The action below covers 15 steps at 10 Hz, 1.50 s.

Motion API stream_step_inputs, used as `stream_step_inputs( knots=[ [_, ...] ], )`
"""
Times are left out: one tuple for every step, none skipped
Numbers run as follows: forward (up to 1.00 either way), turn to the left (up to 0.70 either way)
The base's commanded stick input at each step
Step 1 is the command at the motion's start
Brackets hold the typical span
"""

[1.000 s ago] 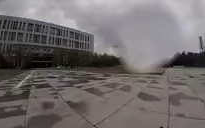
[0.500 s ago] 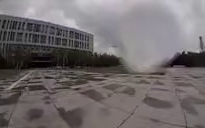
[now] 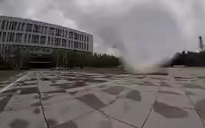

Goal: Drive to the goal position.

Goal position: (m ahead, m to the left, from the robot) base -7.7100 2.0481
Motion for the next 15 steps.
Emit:
stream_step_inputs(
  knots=[
    [0.70,0.00],
    [0.70,0.00],
    [0.70,0.00],
    [0.70,0.00],
    [0.70,0.00],
    [0.70,0.00],
    [0.70,0.09],
    [0.70,0.25],
    [0.70,0.35],
    [0.70,0.35],
    [0.70,0.35],
    [0.70,0.35],
    [0.70,0.35],
    [0.70,0.35],
    [0.70,0.31]
  ],
)
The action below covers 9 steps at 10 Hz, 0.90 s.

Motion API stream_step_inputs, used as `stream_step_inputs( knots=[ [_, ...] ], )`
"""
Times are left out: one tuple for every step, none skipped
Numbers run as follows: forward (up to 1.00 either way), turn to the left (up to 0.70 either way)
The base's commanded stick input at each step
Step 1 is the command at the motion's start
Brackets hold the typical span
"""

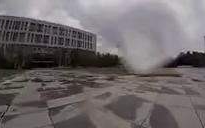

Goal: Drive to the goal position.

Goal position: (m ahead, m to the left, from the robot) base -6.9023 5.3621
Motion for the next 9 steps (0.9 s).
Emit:
stream_step_inputs(
  knots=[
    [0.70,0.13],
    [0.70,0.02],
    [0.70,0.00],
    [0.70,0.00],
    [0.70,0.01],
    [0.70,0.26],
    [0.70,0.35],
    [0.70,0.35],
    [0.70,0.35]
  ],
)
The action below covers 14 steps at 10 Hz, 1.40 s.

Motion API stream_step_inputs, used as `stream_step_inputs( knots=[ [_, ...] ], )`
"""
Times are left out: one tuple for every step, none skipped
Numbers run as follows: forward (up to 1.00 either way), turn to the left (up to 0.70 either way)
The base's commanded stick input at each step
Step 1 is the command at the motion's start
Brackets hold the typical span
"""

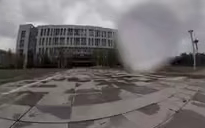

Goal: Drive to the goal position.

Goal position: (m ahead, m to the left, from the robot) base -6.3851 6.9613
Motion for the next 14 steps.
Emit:
stream_step_inputs(
  knots=[
    [0.70,0.21],
    [0.70,0.02],
    [0.70,0.02],
    [0.70,0.02],
    [0.70,0.02],
    [0.70,0.02],
    [0.70,0.02],
    [0.70,0.02],
    [0.70,0.00],
    [0.70,0.00],
    [0.70,0.00],
    [0.70,0.00],
    [0.70,0.00],
    [0.70,-0.20]
  ],
)
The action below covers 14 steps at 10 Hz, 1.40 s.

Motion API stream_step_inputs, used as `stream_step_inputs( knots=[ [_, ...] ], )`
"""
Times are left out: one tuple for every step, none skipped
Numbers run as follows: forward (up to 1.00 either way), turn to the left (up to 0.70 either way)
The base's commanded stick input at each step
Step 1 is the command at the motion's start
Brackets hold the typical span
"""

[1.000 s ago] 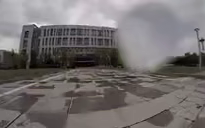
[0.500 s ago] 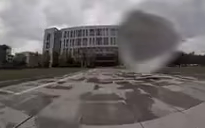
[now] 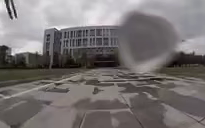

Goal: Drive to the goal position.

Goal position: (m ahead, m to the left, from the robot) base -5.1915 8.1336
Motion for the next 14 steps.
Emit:
stream_step_inputs(
  knots=[
    [0.70,-0.13],
    [0.70,-0.03],
    [0.70,-0.01],
    [0.70,0.00],
    [0.70,0.00],
    [0.70,0.00],
    [0.70,0.00],
    [0.70,0.00],
    [0.70,0.00],
    [0.70,0.00],
    [0.70,0.00],
    [0.70,0.00],
    [0.70,0.00],
    [0.70,0.00]
  ],
)
